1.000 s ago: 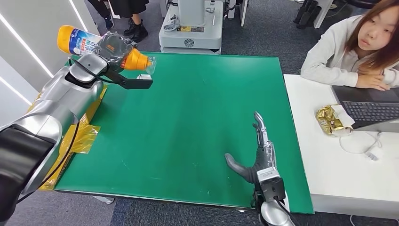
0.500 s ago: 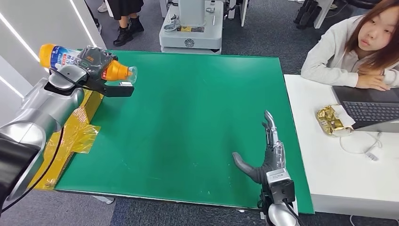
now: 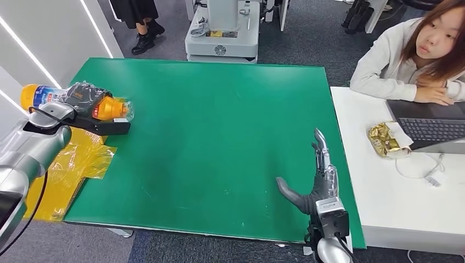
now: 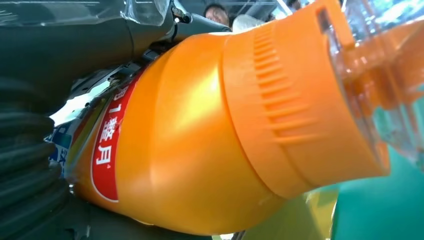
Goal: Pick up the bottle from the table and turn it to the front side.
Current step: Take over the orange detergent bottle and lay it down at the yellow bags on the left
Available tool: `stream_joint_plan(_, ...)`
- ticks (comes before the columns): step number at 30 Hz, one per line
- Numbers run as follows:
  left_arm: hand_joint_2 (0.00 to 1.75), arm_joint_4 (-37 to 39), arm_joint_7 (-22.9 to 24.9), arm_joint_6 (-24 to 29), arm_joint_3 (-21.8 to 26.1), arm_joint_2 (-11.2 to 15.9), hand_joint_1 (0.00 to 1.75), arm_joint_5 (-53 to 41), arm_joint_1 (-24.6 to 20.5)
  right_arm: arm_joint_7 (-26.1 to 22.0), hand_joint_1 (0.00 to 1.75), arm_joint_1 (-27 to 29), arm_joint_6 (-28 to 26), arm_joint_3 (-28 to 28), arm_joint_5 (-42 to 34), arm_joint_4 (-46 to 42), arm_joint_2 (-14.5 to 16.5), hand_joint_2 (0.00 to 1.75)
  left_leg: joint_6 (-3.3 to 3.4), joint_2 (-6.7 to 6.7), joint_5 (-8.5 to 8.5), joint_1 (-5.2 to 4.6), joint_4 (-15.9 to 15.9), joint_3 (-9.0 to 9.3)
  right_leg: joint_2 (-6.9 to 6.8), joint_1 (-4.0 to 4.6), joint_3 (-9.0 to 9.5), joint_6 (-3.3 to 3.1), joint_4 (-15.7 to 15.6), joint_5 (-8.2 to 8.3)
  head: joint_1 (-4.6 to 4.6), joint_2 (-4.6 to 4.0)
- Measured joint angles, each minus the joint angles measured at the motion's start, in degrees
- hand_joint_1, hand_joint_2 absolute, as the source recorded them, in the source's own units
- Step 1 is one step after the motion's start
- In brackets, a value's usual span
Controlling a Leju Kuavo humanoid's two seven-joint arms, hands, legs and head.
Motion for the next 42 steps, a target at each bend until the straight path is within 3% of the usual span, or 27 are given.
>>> stream_joint_plan(11,1.75,-9.60,0.07,-2.30,1.99,8.41,1.75,4.71,10.13,0.90,0.00,1.17,0.89,-1.38,0.91,-2.08,0.04,1.75,-0.02,0.12,-0.01,-0.01,-0.02,0.03,0.10,-0.01,-0.03,0.00,-0.01,0.00,0.01,0.00)
stream_joint_plan(19,1.75,-17.58,2.61,-2.43,5.90,11.27,1.75,6.02,21.43,2.14,0.00,2.48,2.41,-2.52,2.06,-4.43,0.53,1.75,-0.02,0.12,-0.02,0.00,-0.03,0.01,0.11,0.00,-0.06,-0.01,-0.03,-0.01,0.01,0.00)
stream_joint_plan(31,1.75,-23.59,2.79,-2.56,10.66,11.49,1.75,4.19,30.45,2.16,0.00,3.08,3.16,-3.10,2.66,-5.83,1.02,1.75,-0.02,0.11,-0.02,-0.01,-0.02,0.01,0.09,-0.01,-0.05,0.00,-0.07,0.00,0.02,0.00)
stream_joint_plan(36,1.75,-23.94,-0.50,-2.76,11.16,10.22,1.75,3.81,30.23,2.16,0.00,3.09,3.09,-3.10,2.68,-6.00,1.14,1.75,-0.02,0.10,-0.02,-0.01,-0.02,0.01,0.08,0.00,-0.05,0.00,-0.07,0.00,0.03,0.00)
stream_joint_plan(42,1.75,-22.52,-5.17,-3.01,11.13,8.65,1.75,6.12,26.92,2.14,0.00,2.54,2.70,-2.92,2.42,-5.56,1.16,1.75,-0.02,0.07,-0.02,0.00,-0.02,0.01,0.03,0.00,-0.03,0.00,-0.06,0.02,0.02,0.00)
